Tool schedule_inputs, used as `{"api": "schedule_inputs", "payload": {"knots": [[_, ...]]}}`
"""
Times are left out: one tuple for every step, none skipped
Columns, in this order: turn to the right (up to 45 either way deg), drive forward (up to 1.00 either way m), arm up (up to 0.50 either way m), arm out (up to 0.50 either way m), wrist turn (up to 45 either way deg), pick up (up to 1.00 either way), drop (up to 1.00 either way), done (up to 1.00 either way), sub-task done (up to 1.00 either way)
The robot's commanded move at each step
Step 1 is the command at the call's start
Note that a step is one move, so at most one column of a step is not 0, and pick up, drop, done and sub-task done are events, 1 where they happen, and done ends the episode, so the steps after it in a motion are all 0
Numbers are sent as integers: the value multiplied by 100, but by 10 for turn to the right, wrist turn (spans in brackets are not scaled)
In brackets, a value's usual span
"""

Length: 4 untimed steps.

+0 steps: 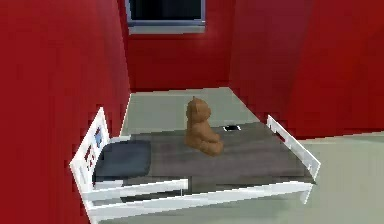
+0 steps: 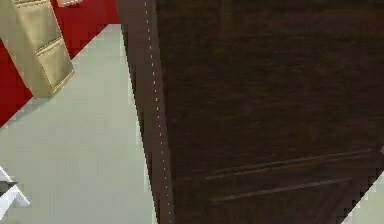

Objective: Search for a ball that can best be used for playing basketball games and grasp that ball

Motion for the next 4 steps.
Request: {"api": "schedule_inputs", "payload": {"knots": [[330,0,0,0,0,0,0,0,0],[0,50,0,0,0,0,0,0,0],[390,0,0,0,0,0,0,0,0],[0,100,0,0,0,0,0,0,0]]}}
